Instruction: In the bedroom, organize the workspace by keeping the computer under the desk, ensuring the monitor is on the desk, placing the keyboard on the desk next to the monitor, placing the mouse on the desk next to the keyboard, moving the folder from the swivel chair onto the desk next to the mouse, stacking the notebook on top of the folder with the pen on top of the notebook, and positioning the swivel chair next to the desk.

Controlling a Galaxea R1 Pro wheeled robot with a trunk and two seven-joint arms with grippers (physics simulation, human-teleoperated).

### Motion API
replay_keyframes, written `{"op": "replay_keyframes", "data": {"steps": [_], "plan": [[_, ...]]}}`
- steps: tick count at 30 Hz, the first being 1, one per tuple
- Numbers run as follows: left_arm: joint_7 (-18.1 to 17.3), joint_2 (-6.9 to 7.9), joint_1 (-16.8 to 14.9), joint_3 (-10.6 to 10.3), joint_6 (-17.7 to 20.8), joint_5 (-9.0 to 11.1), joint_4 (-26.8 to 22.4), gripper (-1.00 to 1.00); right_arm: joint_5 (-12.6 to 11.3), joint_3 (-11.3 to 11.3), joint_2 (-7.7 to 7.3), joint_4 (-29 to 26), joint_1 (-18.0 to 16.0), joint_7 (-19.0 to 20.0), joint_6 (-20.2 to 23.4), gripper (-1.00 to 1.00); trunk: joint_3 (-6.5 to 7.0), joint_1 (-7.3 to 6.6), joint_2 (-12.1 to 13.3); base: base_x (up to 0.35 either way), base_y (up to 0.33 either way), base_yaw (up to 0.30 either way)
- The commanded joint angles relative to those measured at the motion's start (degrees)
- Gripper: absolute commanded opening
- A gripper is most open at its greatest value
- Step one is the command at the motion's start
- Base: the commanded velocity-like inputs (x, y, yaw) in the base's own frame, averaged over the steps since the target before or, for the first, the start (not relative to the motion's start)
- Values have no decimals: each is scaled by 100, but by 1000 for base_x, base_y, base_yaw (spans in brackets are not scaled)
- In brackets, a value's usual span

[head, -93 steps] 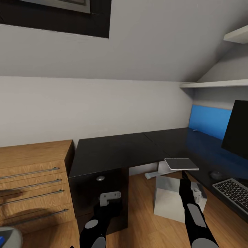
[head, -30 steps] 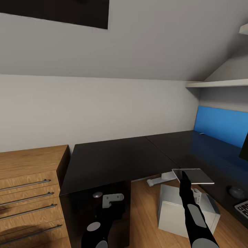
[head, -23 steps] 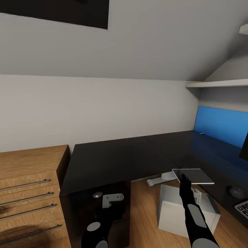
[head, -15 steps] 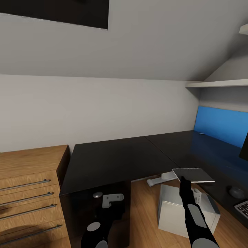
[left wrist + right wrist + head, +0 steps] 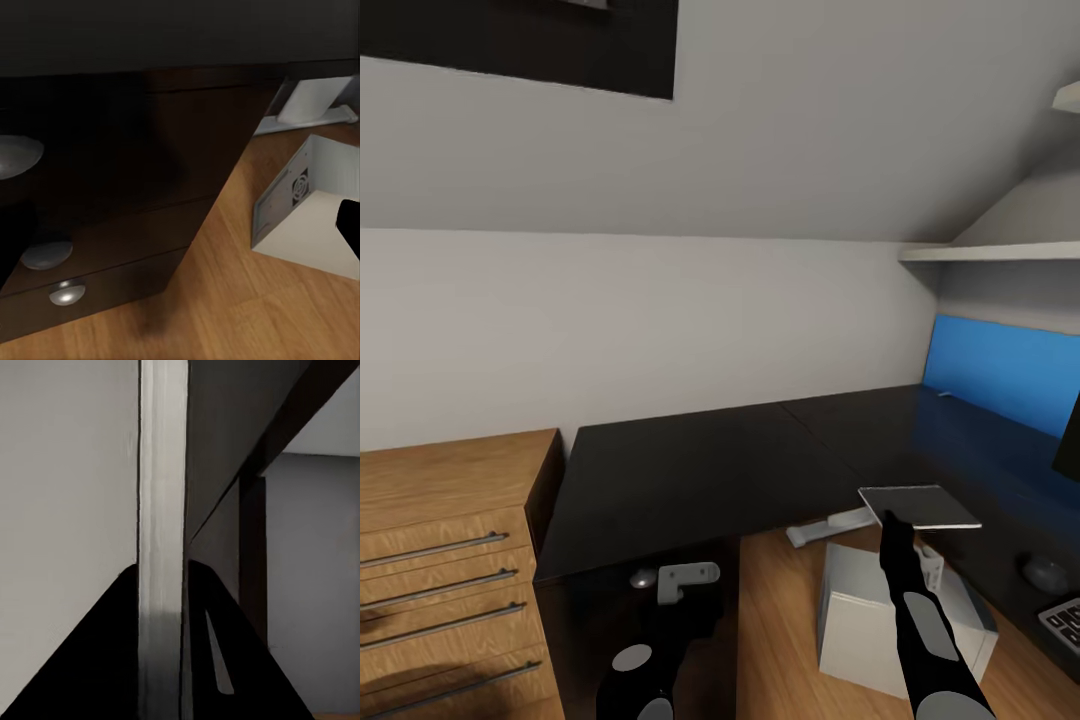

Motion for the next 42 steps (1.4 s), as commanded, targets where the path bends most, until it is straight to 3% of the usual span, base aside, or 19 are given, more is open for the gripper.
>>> {"op": "replay_keyframes", "data": {"steps": [1,9,35,42], "plan": [[49,3,-4,-7,14,42,-7,100,-66,-10,6,-1,-6,36,13,-100,12,-23,38,0,0,0],[49,5,-5,-7,17,42,-7,100,-79,-7,89,-5,-6,33,294,-100,156,-199,359,0,0,0],[49,6,-4,2,16,51,17,100,-65,1,134,-6,-6,-9,1171,-100,353,-199,359,-24,0,102],[49,6,-5,2,17,51,19,100,-63,290,129,8,-4,-9,1231,-100,413,-199,359,-302,0,106]]}}
